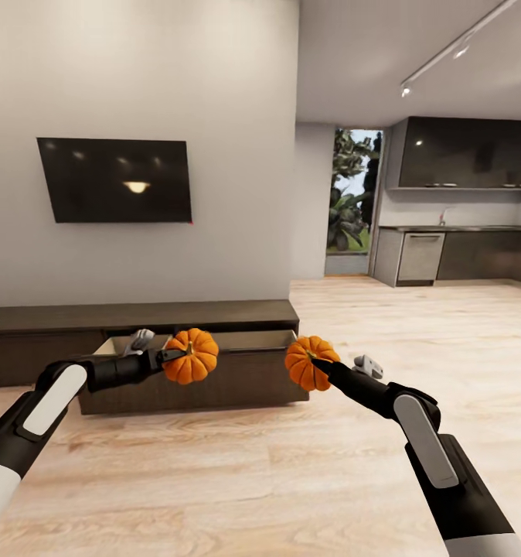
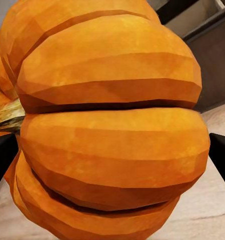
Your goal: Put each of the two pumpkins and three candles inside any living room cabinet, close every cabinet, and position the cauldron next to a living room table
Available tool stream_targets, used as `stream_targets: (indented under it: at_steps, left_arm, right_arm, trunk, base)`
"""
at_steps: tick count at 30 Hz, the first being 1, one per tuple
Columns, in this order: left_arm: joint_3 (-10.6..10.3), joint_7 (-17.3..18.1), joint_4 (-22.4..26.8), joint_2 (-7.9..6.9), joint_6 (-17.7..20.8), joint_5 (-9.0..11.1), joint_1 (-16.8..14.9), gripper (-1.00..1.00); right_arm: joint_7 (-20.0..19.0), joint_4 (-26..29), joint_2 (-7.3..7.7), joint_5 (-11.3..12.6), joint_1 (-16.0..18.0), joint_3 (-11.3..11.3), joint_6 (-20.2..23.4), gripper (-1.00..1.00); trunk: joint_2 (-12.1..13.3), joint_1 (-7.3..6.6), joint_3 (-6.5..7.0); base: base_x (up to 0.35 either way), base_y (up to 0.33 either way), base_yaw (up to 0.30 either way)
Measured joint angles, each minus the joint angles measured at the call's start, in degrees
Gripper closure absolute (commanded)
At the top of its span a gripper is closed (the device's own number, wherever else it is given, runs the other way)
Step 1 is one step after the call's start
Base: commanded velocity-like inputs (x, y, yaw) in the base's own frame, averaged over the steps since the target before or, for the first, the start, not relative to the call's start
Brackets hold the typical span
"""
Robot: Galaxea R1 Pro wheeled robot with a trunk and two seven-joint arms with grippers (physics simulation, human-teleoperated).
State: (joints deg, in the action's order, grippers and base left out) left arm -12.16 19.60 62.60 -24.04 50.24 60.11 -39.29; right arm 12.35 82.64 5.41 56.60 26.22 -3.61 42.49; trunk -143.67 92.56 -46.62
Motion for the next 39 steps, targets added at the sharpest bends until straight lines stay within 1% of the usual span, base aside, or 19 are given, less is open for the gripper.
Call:
stream_targets:
  at_steps: [7, 10, 13, 16, 17, 19, 22, 26, 28, 29, 31, 32, 33, 34, 35, 36, 37, 38, 39]
  left_arm:
    - [0.0, -0.1, -0.2, 0.15, 0.1, 0.2, 0.0, 1.0]
    - [0.0, -0.8, -0.2, 0.39, 1.1, 0.4, 0.0, 1.0]
    - [0.0, -3.2, -0.2, 1.32, 2.3, 0.6, -0.1, 1.0]
    - [0.1, -6.8, -0.1, 3.09, 3.4, 1.5, -0.1, 1.0]
    - [0.1, -7.7, -0.2, 3.39, 3.5, 1.5, -0.1, 1.0]
    - [0.2, -11.4, -0.3, 4.45, 3.8, 2.2, -0.2, 1.0]
    - [0.2, -15.3, -0.3, 5.18, 3.9, 4.4, -0.3, 1.0]
    - [0.3, -19.8, -0.6, 5.48, 3.9, 6.7, -0.4, 1.0]
    - [0.3, -20.8, -0.8, 5.51, 3.9, 7.6, -0.4, 1.0]
    - [0.3, -22.0, -0.9, 5.52, 3.9, 8.7, -0.5, 1.0]
    - [0.3, -23.6, -1.2, 5.53, 3.9, 9.3, -0.5, 1.0]
    - [0.3, -25.6, -1.4, 5.53, 3.8, 10.7, -0.5, 1.0]
    - [0.3, -26.7, -1.6, 5.53, 3.8, 11.0, -0.6, 1.0]
    - [0.3, -29.0, -2.0, 5.54, 3.7, 12.9, -0.6, 1.0]
    - [0.4, -30.1, -2.3, 5.54, 3.6, 13.5, -0.6, 1.0]
    - [0.7, -32.4, -2.7, 5.56, 3.5, 15.3, -0.7, 1.0]
    - [1.0, -33.5, -2.9, 5.57, 3.5, 15.5, -0.7, 1.0]
    - [1.8, -35.3, -3.1, 5.61, 3.3, 17.1, -0.7, 1.0]
    - [2.3, -36.6, -3.2, 5.65, 3.3, 18.1, -0.7, 1.0]
  right_arm:
    - [0.0, 0.0, -0.17, 0.1, 0.0, -0.1, 0.1, 1.0]
    - [-0.1, -0.1, -0.28, 0.1, 0.0, -0.1, 0.1, 1.0]
    - [-0.2, -0.1, -0.33, 0.1, -0.1, -0.1, 0.1, 1.0]
    - [-0.3, -0.2, -0.35, 0.1, -0.1, -0.1, 0.1, 1.0]
    - [-0.3, -0.2, -0.35, 0.1, 0.0, -0.1, 0.1, 1.0]
    - [-0.3, -0.3, -0.35, 0.0, -0.1, -0.1, 0.1, 1.0]
    - [-0.3, -0.3, -0.36, 0.0, -0.1, -0.1, 0.1, 1.0]
    - [-0.3, -0.3, -0.36, 0.0, -0.1, -0.1, 0.1, 1.0]
    - [-0.3, -0.3, -0.36, -0.1, -0.1, -0.1, 0.1, 1.0]
    - [-0.3, -0.4, -0.36, -0.1, -0.1, -0.1, 0.1, 1.0]
    - [-0.3, -0.4, -0.36, -0.1, -0.1, -0.2, 0.1, 1.0]
    - [-0.3, -0.4, -0.36, -0.1, -0.1, -0.2, 0.1, 1.0]
    - [-0.3, -0.4, -0.36, -0.2, -0.1, -0.2, 0.1, 1.0]
    - [-0.3, -0.4, -0.36, -0.2, -0.1, -0.2, 0.1, 1.0]
    - [-0.3, -0.4, -0.36, -0.2, -0.1, -0.2, 0.1, 1.0]
    - [-0.3, -0.4, -0.36, -0.2, -0.1, -0.2, 0.1, 1.0]
    - [-0.3, -0.4, -0.36, -0.3, -0.1, -0.2, 0.1, 1.0]
    - [-0.3, -0.4, -0.36, -0.3, -0.1, -0.2, 0.1, 1.0]
    - [-0.3, -0.4, -0.36, -0.3, -0.1, -0.2, 0.1, 1.0]
  trunk:
    - [0.1, -0.18, 1.55]
    - [0.1, -0.26, 2.22]
    - [0.2, -0.33, 2.88]
    - [0.2, -0.41, 3.54]
    - [0.2, -0.44, 3.77]
    - [0.3, -0.49, 4.21]
    - [0.3, -0.57, 4.88]
    - [0.3, -0.67, 5.77]
    - [0.4, -0.72, 6.21]
    - [0.4, -0.75, 6.43]
    - [0.4, -0.8, 6.88]
    - [0.4, -0.83, 7.1]
    - [0.4, -0.85, 7.32]
    - [0.5, -0.88, 7.54]
    - [0.9, -1.09, 7.72]
    - [0.9, -1.1, 7.72]
    - [0.9, -1.1, 7.72]
    - [0.9, -1.1, 7.73]
    - [0.9, -1.1, 7.73]
  base:
    - [0.0, 0.0, 0.0]
    - [0.0, 0.0, 0.0]
    - [0.0, 0.0, 0.0]
    - [0.0, 0.0, 0.0]
    - [0.0, 0.0, 0.0]
    - [0.0, 0.0, 0.0]
    - [0.0, 0.0, 0.0]
    - [0.0, 0.0, 0.0]
    - [0.0, 0.0, 0.0]
    - [0.0, 0.0, 0.0]
    - [0.0, 0.0, 0.0]
    - [0.0, 0.0, 0.0]
    - [0.0, 0.0, 0.0]
    - [0.0, 0.0, 0.0]
    - [0.0, 0.0, 0.0]
    - [0.0, 0.0, 0.0]
    - [0.0, 0.0, 0.0]
    - [0.0, 0.0, 0.0]
    - [0.0, 0.0, 0.0]
